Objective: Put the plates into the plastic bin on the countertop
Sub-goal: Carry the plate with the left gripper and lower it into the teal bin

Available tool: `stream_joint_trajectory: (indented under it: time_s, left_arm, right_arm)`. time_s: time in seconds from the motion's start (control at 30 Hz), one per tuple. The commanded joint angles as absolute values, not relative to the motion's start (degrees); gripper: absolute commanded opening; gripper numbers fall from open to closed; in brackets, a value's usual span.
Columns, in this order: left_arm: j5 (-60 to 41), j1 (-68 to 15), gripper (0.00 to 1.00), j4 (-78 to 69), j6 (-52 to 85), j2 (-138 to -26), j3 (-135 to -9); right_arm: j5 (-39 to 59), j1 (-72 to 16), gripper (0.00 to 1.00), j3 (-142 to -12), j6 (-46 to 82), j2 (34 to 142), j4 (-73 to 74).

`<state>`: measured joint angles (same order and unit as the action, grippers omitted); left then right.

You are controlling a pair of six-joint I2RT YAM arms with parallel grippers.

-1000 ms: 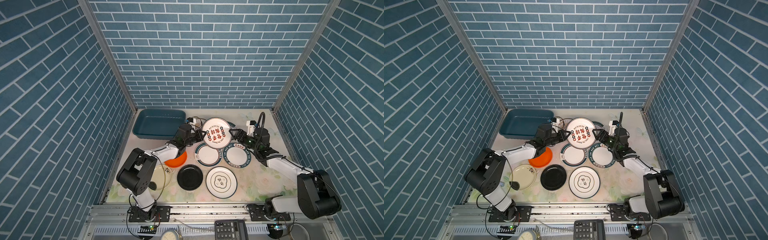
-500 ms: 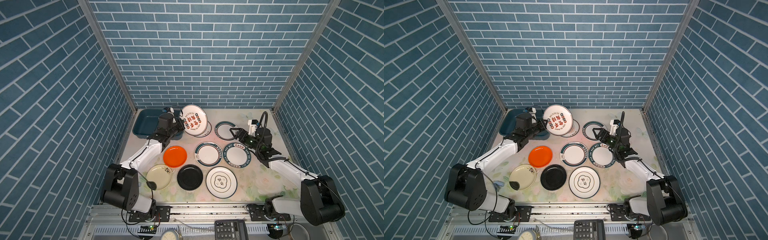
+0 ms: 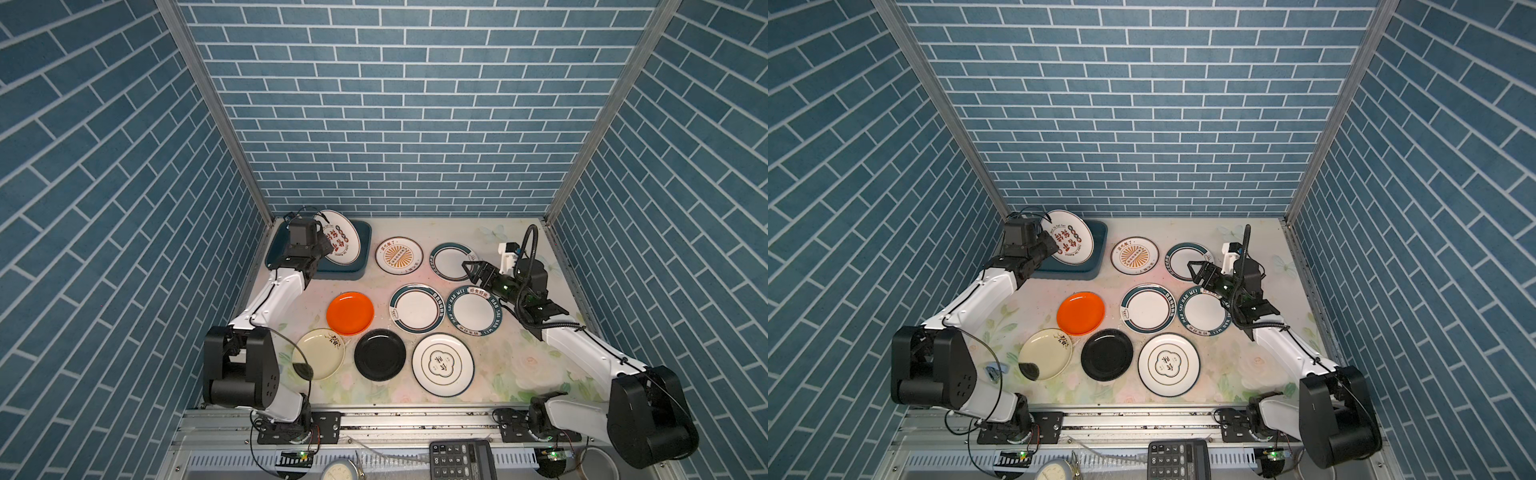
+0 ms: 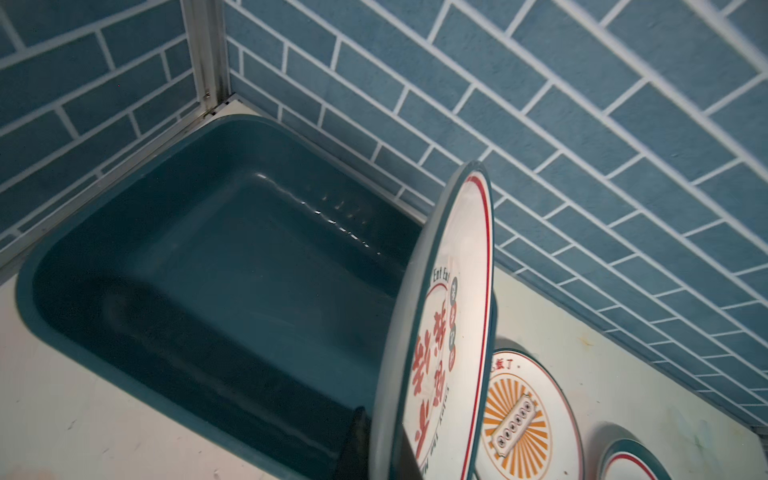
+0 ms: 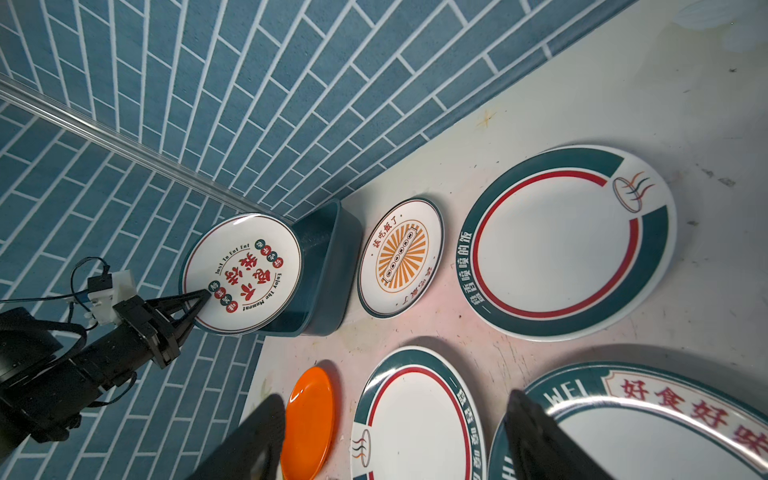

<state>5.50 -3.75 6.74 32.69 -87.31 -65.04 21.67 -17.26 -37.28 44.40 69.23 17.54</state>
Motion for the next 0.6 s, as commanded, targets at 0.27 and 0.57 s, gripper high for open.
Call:
stream_joint_trajectory:
  time_s: [0.27,0.57]
  left_arm:
    - [5.8,1.1,0.00,8.7,29.5,-99.4,-75.6]
    - [1.8,1.3,0.00,14.3,27.8,-109.3,-83.9]
  right_arm:
    - [25.2,-17.6,0.82,-36.3,45.8,66.2,15.6]
    - [22.5,-17.6,0.82,-32.2,46.2,62.9,14.9]
